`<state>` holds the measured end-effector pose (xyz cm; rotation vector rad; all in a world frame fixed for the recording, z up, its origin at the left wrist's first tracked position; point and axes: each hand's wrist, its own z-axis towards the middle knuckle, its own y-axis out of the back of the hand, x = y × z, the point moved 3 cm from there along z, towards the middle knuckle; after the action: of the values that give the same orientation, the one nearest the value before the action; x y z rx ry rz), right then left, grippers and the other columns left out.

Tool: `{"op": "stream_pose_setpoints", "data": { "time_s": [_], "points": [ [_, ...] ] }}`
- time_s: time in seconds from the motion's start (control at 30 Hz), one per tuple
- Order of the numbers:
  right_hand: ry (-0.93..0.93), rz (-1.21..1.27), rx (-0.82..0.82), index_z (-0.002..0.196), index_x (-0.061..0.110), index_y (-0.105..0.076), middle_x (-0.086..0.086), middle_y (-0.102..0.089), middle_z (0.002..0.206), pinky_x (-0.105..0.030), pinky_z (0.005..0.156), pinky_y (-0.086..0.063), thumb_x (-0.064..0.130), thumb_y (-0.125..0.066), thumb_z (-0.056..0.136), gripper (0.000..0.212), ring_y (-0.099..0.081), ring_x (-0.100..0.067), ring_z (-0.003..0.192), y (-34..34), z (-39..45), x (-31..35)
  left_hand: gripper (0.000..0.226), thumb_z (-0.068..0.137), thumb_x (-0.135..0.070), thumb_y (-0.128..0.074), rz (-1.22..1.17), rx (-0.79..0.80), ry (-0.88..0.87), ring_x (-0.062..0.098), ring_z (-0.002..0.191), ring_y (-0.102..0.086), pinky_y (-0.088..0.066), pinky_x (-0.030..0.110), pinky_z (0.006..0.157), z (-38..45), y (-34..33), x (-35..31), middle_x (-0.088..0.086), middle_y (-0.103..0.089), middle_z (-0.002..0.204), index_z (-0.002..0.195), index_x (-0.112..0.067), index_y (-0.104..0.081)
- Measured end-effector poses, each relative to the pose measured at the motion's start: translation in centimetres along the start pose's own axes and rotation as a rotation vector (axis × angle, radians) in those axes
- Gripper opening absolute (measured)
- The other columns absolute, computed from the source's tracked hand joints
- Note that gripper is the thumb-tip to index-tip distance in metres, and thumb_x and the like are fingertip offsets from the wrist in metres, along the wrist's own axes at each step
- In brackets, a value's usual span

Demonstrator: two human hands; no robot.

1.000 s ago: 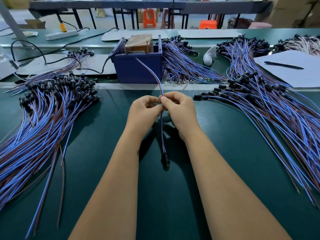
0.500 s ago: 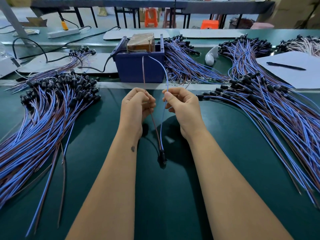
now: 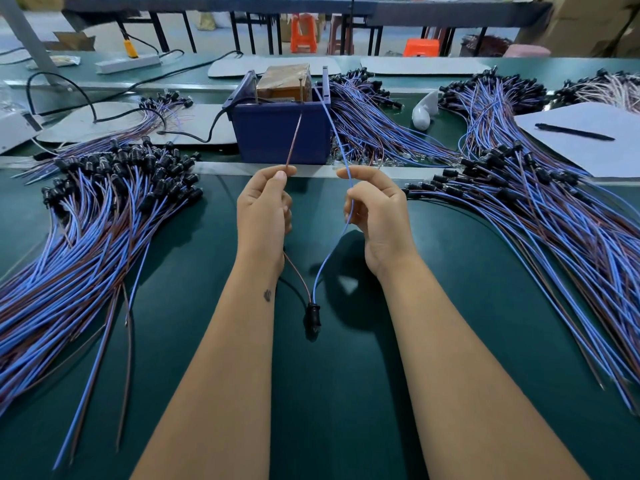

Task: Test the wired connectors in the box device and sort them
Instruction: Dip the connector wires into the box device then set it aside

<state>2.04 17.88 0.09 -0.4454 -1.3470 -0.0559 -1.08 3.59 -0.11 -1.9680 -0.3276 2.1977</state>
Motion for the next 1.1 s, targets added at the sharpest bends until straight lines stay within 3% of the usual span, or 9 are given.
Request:
{"op": "stream_pose_setpoints", "data": {
  "time_s": [0.13, 0.47, 0.73, 1.1],
  "points": [
    [-0.003, 0.039, -0.036, 0.079, 0.021, -0.073, 0.001, -0.047, 0.056, -0.019, 0.051, -0.04, -0.005, -0.046, 0.081, 0.037, -0.043, -0.011, 0.053, 0.1, 0.1, 0.0, 0.028, 0.097, -0.014, -0.046, -0.048, -0.022, -0.046, 0.008, 0.043, -0.021, -0.021, 0.018, 0.039, -0.1, 0.1, -0.4, -0.007, -0.029, 0.053, 0.083, -0.022, -0.069],
    [-0.049, -0.035, -0.059, 0.093, 0.021, -0.072, -0.001, -0.051, 0.065, -0.017, 0.055, -0.046, -0.001, -0.051, 0.089, 0.031, -0.048, -0.006, 0.056, 0.1, 0.0, -0.2, 0.023, 0.101, -0.02, -0.045, 0.058, -0.196, -0.013, 0.007, 0.045, -0.022, -0.022, 0.019, 0.043, 0.2, 0.8, 0.0, -0.014, -0.03, 0.051, 0.088, -0.026, -0.063],
    [-0.071, -0.146, -0.034, 0.099, 0.015, -0.072, -0.001, -0.049, 0.065, -0.015, 0.052, -0.044, -0.002, -0.051, 0.089, 0.028, -0.048, -0.004, 0.054, -0.2, 0.1, -0.5, 0.024, 0.101, -0.019, -0.044, 0.162, -0.187, 0.036, 0.007, 0.044, -0.025, -0.024, 0.021, 0.042, 0.4, 1.0, 0.5, -0.013, -0.034, 0.05, 0.086, -0.026, -0.062],
    [-0.069, -0.195, 0.001, 0.094, 0.018, -0.074, 0.001, -0.049, 0.063, -0.014, 0.052, -0.043, -0.002, -0.052, 0.088, 0.03, -0.047, -0.003, 0.053, -0.5, -0.1, -0.6, 0.017, 0.1, -0.019, -0.038, 0.162, -0.253, 0.08, 0.002, 0.039, -0.032, -0.028, 0.017, 0.04, 0.7, 1.1, 1.1, -0.016, -0.04, 0.048, 0.091, -0.023, -0.051]
  ]
}}
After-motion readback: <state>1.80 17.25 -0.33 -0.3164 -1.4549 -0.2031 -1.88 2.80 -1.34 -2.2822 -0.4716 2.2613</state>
